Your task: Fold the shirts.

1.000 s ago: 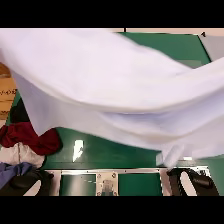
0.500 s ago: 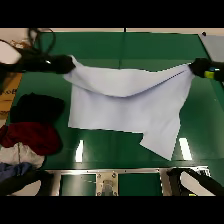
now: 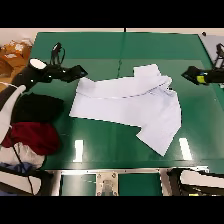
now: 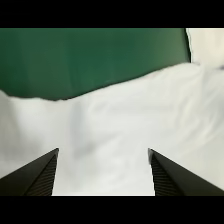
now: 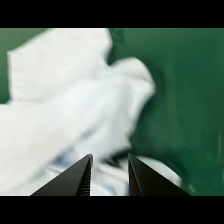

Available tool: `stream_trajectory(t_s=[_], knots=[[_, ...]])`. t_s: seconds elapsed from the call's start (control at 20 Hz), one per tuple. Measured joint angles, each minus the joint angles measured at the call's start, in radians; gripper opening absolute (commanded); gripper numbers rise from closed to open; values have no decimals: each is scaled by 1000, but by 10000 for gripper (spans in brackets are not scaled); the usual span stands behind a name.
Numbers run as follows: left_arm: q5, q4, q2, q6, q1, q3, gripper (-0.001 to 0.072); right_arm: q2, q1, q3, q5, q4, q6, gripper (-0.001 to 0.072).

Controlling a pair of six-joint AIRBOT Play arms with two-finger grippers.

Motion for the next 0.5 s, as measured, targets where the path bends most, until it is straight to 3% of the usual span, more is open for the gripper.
stream_trajectory(t_s=[0.05,0.15,0.5], knots=[[-56,-7,-4,4,32,23,626,26,-52,-24,56,-14,5,263],[-180,-12,-13,9,98,62,626,95,-159,-115,131,-29,34,369],[-404,-17,-19,19,229,102,626,253,-416,-537,248,-45,113,368]])
